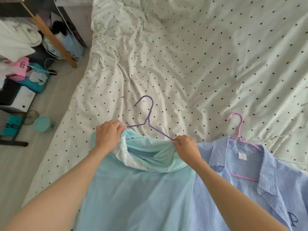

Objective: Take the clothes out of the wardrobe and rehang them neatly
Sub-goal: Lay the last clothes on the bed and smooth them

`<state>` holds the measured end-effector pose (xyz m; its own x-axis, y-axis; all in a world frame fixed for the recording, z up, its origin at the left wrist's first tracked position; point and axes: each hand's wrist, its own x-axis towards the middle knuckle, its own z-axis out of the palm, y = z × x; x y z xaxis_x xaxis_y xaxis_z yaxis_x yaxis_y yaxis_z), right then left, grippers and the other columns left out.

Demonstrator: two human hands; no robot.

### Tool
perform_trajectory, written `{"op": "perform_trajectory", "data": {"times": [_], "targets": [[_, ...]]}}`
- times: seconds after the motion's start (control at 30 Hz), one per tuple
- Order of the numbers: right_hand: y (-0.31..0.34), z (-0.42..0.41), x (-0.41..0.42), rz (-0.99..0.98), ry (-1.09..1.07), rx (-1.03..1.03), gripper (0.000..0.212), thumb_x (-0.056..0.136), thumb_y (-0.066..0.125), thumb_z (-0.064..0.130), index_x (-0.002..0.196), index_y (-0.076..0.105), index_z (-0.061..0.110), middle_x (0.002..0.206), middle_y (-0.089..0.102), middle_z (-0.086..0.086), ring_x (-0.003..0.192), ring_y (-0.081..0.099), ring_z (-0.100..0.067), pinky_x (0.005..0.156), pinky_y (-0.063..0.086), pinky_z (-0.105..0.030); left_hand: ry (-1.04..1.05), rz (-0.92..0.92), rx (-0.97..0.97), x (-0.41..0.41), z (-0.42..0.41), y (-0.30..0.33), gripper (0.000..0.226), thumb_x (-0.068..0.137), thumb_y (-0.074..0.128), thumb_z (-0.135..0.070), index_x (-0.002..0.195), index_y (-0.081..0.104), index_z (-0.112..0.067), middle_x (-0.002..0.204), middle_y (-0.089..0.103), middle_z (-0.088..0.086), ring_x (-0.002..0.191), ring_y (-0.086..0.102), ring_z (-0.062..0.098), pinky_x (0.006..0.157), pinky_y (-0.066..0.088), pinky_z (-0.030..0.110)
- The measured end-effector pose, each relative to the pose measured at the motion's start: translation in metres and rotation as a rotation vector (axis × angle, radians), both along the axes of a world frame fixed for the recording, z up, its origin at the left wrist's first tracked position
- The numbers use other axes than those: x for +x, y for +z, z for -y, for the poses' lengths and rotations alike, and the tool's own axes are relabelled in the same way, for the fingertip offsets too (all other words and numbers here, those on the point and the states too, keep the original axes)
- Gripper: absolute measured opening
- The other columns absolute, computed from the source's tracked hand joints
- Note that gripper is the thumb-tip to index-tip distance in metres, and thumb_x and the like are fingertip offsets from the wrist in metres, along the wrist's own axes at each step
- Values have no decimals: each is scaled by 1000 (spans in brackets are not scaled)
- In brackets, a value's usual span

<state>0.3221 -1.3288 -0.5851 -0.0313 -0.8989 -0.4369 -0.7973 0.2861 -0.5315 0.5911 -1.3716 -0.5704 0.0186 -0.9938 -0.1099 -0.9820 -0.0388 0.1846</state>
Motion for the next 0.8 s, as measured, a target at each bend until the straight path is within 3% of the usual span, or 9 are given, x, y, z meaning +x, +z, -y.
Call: {"op": "perform_trajectory", "data": {"times": [0.13,0.27,0.37,0.47,0.6,0.7,0.8], "targets": [[-12,-3,-6,-18,-44,-26,32,98,41,20,123,58,10,120,59,-13,114,49,-30,94,38,-36,-51,-66,42,2,5,-16,28,96,46,-26,119,60,-18,115,64,4,110,53,29,91,37,45],[1,-33,-16,-79,16,-54,47,98,43,28,142,37,12,143,42,-8,134,33,-25,109,26,-33,-144,-55,74,-8,-39,-15,41,92,55,-25,131,53,-13,133,52,15,126,43,39,95,37,58],[21,-61,-26,-141,90,-86,53,98,41,36,145,28,16,150,30,-6,141,22,-22,114,17,-35,-118,-124,169,-27,-76,2,49,96,45,-35,142,37,-20,148,35,8,140,22,32,107,23,52],[49,-91,-37,-144,85,-136,59,96,39,45,146,27,17,151,30,-6,142,20,-22,115,13,-37,-133,-206,150,-42,-103,28,64,88,28,-53,141,38,-20,147,36,9,140,22,32,107,24,49],[98,-156,-54,-135,-9,-178,93,76,5,76,146,28,19,151,30,-2,143,19,-21,116,12,-37,-217,-280,97,-71,-145,79,62,85,29,-48,134,49,-15,137,49,14,131,37,40,98,36,55],[133,-214,-72,-127,-98,-236,97,75,-3,81,145,27,22,151,30,3,142,21,-19,115,12,-37,-306,-317,41,-98,-184,113,59,85,34,-44,131,52,-12,133,52,17,124,44,44,95,39,56],[168,-277,-97,-187,-142,-248,98,71,-9,82,146,21,27,152,24,7,143,15,-15,115,5,-33,-350,-412,24,-128,-220,141,66,87,30,-54,132,51,-11,136,49,16,129,38,43,102,32,52]]}}
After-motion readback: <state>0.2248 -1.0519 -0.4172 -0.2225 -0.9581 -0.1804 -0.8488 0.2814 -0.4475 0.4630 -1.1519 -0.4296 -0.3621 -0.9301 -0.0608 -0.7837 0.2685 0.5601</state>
